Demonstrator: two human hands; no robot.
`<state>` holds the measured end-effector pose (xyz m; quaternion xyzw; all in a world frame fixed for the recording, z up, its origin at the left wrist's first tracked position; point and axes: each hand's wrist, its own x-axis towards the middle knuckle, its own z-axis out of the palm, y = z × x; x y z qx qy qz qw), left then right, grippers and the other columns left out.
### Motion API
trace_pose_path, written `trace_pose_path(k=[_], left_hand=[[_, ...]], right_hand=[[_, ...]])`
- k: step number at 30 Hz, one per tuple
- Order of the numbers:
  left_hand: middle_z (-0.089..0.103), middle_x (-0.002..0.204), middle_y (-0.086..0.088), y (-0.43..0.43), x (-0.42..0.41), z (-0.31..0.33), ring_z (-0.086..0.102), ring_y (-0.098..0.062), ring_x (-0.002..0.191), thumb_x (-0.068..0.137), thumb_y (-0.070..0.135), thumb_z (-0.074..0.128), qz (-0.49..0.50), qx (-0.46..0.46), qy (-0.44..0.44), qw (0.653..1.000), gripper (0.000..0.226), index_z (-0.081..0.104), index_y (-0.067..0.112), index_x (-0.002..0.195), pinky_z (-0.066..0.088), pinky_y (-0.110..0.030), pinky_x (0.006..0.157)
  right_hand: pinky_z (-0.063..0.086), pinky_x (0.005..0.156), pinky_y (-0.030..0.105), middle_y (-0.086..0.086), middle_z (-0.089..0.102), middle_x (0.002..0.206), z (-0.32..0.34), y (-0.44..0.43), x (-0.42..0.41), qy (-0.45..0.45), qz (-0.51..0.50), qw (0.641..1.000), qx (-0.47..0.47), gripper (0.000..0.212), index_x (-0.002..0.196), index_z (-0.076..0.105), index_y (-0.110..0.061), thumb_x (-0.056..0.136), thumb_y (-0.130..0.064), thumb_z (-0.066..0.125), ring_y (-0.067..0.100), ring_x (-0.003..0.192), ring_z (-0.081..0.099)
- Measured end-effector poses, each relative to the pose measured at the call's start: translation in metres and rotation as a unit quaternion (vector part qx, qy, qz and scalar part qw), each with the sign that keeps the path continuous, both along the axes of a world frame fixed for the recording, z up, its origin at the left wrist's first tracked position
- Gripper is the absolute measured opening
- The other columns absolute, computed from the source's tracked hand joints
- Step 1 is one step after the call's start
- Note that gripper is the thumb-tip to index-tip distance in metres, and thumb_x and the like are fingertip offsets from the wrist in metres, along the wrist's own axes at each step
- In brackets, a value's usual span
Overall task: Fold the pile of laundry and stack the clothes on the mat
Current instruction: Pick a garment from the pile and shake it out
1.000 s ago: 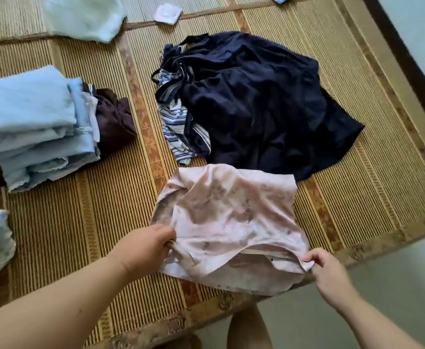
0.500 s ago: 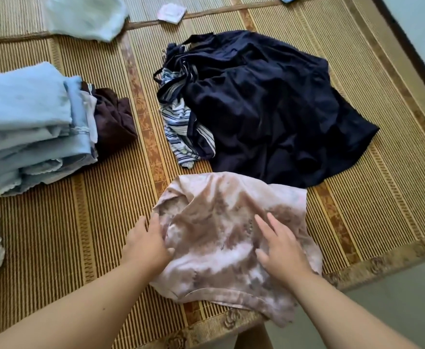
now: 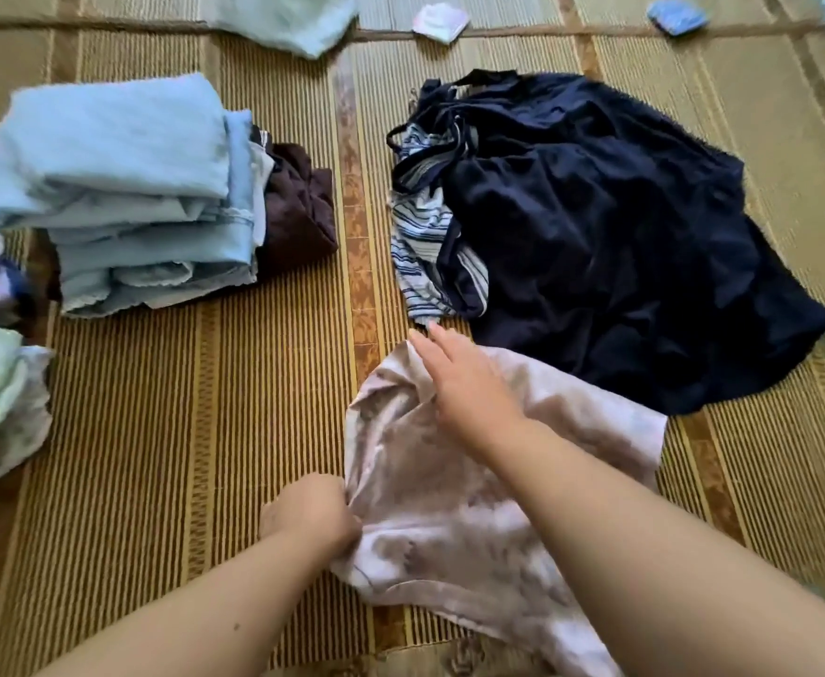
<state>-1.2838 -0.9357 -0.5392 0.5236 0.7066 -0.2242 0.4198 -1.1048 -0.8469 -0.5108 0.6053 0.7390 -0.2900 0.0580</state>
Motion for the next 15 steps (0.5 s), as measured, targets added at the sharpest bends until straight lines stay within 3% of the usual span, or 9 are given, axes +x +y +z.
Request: trace_pose_path(k=[3,5,6,8,10,12,15], left_hand=[[0.063,0.082,0.007,-0.009,-0.012,0.000,0.062,-0.012,0.076,0.082,0.027,0.056,0.013,0.011,-0.040,0.999,0.003,0.059,0.029,0.083,0.055,-0.031,0.072],[0.062,0.084,0.008,-0.006,-0.023,0.001,0.060,-0.011,0.077,0.083,0.025,0.054,0.049,0.037,-0.070,0.996,0.006,0.056,0.031,0.085,0.054,-0.030,0.071],[0.061,0.083,0.009,-0.001,-0.030,0.002,0.059,-0.010,0.076,0.084,0.025,0.053,0.062,0.053,-0.073,0.994,0.006,0.054,0.031,0.084,0.051,-0.029,0.067],[0.059,0.080,0.008,0.016,-0.042,0.005,0.056,-0.011,0.073,0.084,0.024,0.053,0.074,0.098,-0.066,0.990,0.008,0.050,0.028,0.079,0.043,-0.028,0.059],[0.059,0.078,0.005,0.039,-0.051,0.011,0.057,-0.015,0.073,0.084,0.023,0.053,0.088,0.157,-0.065,0.982,0.009,0.048,0.026,0.077,0.044,-0.030,0.060],[0.060,0.076,0.004,0.065,-0.056,0.021,0.058,-0.016,0.069,0.086,0.023,0.054,0.101,0.218,-0.071,0.968,0.011,0.050,0.027,0.077,0.048,-0.032,0.059],[0.059,0.073,0.005,0.103,-0.059,0.040,0.057,-0.016,0.067,0.086,0.026,0.055,0.107,0.305,-0.064,0.944,0.007,0.054,0.026,0.079,0.051,-0.033,0.059]], right_hand=[[0.027,0.114,0.049,0.002,-0.002,0.164,0.002,0.038,-0.017,-0.114,0.111,0.982,-0.103,0.098,0.154,-0.006,-0.035,0.089,-0.013,0.063,0.027,0.146,0.019],[0.038,0.109,0.045,0.011,0.020,0.159,0.003,0.050,-0.027,-0.153,0.135,0.963,-0.177,0.099,0.155,-0.001,-0.034,0.086,-0.012,0.066,0.032,0.136,0.039],[0.042,0.105,0.042,0.011,0.039,0.150,0.004,0.052,-0.030,-0.166,0.148,0.956,-0.190,0.085,0.154,0.017,-0.030,0.086,-0.015,0.065,0.032,0.129,0.047],[0.048,0.096,0.035,0.005,0.062,0.120,0.006,0.055,-0.031,-0.164,0.148,0.961,-0.168,0.038,0.120,0.061,-0.026,0.082,-0.024,0.066,0.028,0.114,0.058],[0.049,0.082,0.028,-0.001,0.063,0.099,0.013,0.060,-0.024,-0.149,0.113,0.977,-0.098,0.012,0.086,0.058,-0.023,0.077,-0.027,0.066,0.027,0.103,0.062],[0.045,0.074,0.030,0.004,0.060,0.100,0.020,0.073,-0.010,-0.118,0.054,0.991,-0.021,0.016,0.086,0.052,-0.024,0.079,-0.029,0.065,0.029,0.101,0.060],[0.041,0.070,0.033,0.008,0.061,0.104,0.032,0.090,0.018,-0.082,-0.003,0.995,0.048,0.015,0.094,0.056,-0.020,0.085,-0.032,0.060,0.033,0.100,0.059]])
